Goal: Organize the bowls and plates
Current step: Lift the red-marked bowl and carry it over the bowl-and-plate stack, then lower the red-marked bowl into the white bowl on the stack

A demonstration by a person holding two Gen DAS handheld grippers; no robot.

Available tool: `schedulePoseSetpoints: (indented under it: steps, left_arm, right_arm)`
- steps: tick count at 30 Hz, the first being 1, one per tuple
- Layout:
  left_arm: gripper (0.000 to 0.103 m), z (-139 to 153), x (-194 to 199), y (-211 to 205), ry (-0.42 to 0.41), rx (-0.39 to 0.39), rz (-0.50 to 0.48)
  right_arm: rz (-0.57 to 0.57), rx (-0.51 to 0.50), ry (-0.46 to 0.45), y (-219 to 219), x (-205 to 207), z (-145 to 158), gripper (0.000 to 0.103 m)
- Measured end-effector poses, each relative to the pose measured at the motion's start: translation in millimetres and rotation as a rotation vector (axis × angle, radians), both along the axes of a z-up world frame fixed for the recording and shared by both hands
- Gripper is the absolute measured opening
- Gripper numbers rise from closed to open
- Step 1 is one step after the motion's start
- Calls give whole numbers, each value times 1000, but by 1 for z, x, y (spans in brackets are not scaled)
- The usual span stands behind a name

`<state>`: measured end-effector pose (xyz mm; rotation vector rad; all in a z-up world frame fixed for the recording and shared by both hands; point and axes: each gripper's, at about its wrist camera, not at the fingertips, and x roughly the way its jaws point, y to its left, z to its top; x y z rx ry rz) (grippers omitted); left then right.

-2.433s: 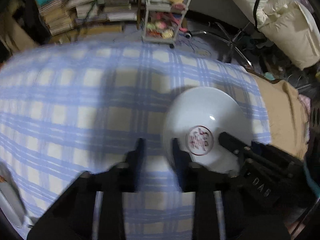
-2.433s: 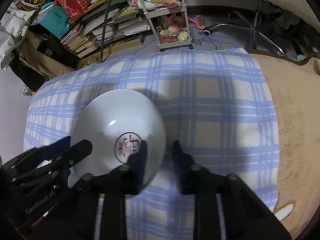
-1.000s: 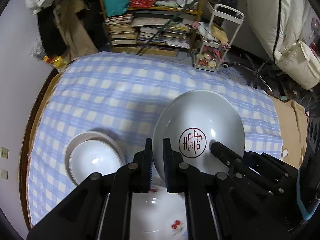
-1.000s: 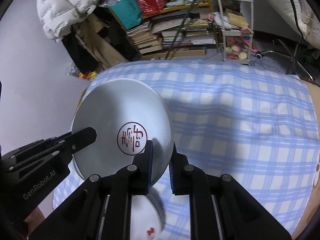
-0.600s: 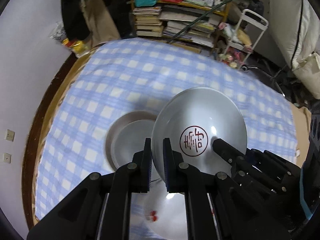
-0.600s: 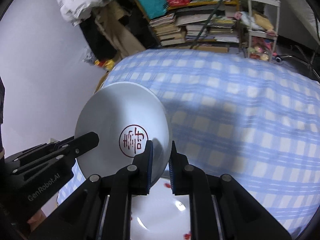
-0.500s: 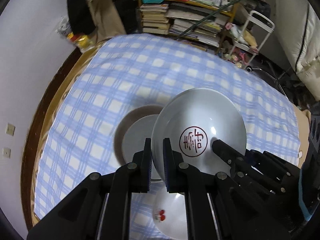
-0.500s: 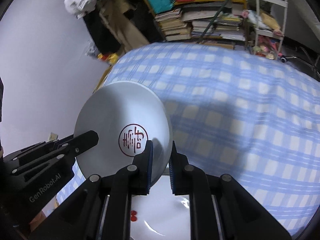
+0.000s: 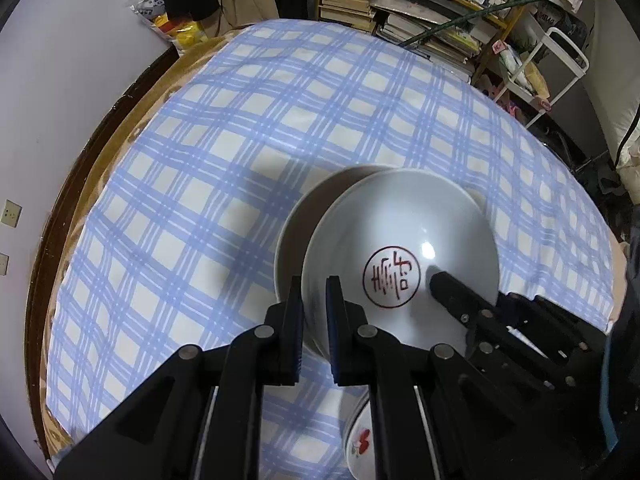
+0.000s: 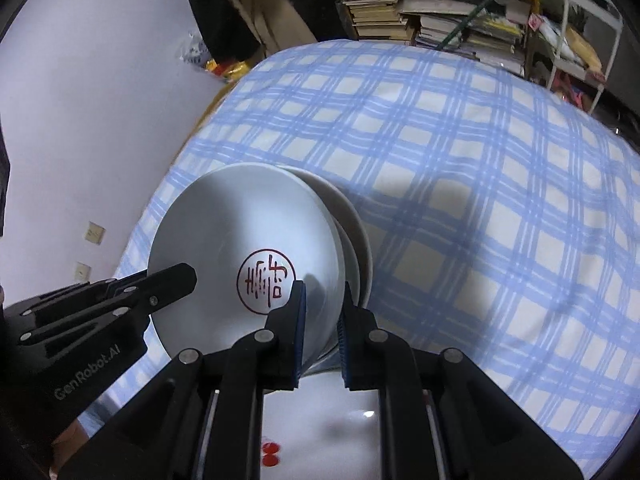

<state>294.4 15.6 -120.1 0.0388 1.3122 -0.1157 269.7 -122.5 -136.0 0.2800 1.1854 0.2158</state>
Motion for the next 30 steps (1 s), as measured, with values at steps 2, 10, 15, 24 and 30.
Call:
schedulePoseSetpoints:
  steps: [2,10,15,24,30]
  left_arm:
    - [9,-6,2,1,11,0,2]
    - [11,-16,3,4,40,-20,9]
    - [11,-11,0,5,18,-5,0]
    - [11,3,-6,10,-20,18,15]
    - [13,10,-16,18,-91,84,50]
  right_arm:
    - [6,-14,5,2,3,-2,16]
    - [-31,48,20,-6,11,-6,16]
    - [14,5,22,-1,8,-1,16]
    - [26,-37,19,-4,4,9,26]
    - [-14,46,-14,-17,-3,17,26]
